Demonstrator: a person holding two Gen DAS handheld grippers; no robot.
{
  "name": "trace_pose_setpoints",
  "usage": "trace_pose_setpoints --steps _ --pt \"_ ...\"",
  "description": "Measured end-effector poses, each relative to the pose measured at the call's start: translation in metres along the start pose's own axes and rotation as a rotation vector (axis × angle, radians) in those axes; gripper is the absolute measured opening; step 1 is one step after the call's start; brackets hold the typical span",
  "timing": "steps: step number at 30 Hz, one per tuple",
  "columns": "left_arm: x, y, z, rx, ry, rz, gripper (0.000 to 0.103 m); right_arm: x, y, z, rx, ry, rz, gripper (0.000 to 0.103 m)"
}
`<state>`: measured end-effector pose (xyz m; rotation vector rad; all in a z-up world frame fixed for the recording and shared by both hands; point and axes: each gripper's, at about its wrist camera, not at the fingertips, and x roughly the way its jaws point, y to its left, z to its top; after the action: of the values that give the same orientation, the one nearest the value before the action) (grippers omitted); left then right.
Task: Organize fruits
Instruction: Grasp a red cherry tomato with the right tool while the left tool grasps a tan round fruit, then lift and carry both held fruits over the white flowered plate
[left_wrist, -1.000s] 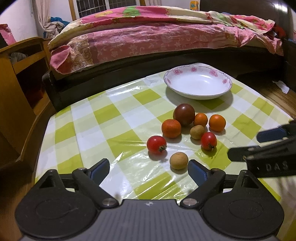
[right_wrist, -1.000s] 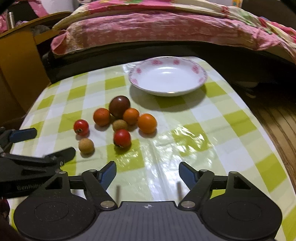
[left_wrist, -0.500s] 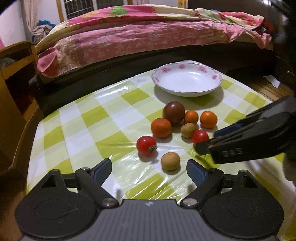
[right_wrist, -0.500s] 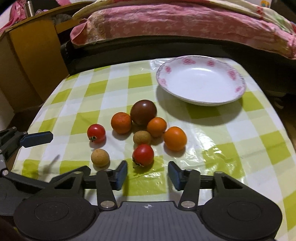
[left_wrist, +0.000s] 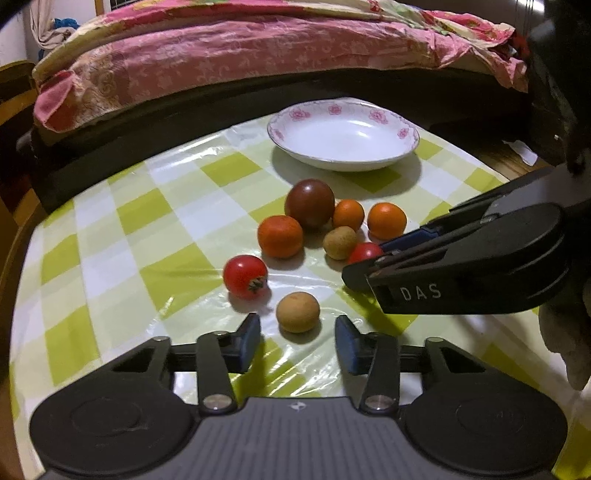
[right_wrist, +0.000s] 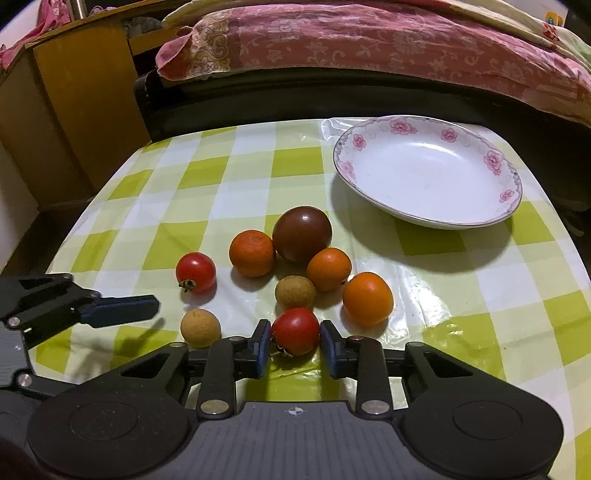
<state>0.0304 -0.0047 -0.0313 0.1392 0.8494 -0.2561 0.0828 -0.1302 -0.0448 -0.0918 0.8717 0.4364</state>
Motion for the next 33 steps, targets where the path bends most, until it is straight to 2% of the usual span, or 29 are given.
trace_pose_setpoints --steps 6,10,14,25,33 --pt "0.005 0.0 0.004 -0.007 -0.001 -0.014 0.041 -0.001 -0.003 0.0 0.01 0.003 0.014 0.025" --pt "0.007 -0.005 0.005 0.025 -0.007 -0.008 0.035 -0.003 -0.003 -0.002 0.014 0.005 0.023 0.025" --pt "0.007 -0.009 0.005 0.054 -0.014 0.003 0.035 -0.004 -0.004 -0.003 0.01 0.002 0.027 0.025" --pt "0.001 -0.007 0.008 0.049 -0.028 -0.008 0.034 -0.009 -0.003 -0.003 0.007 0.001 0.024 0.025" --pt "-0.004 -0.005 0.024 0.025 -0.058 -0.016 0.034 -0.024 -0.011 0.001 0.032 -0.038 0.03 0.025"
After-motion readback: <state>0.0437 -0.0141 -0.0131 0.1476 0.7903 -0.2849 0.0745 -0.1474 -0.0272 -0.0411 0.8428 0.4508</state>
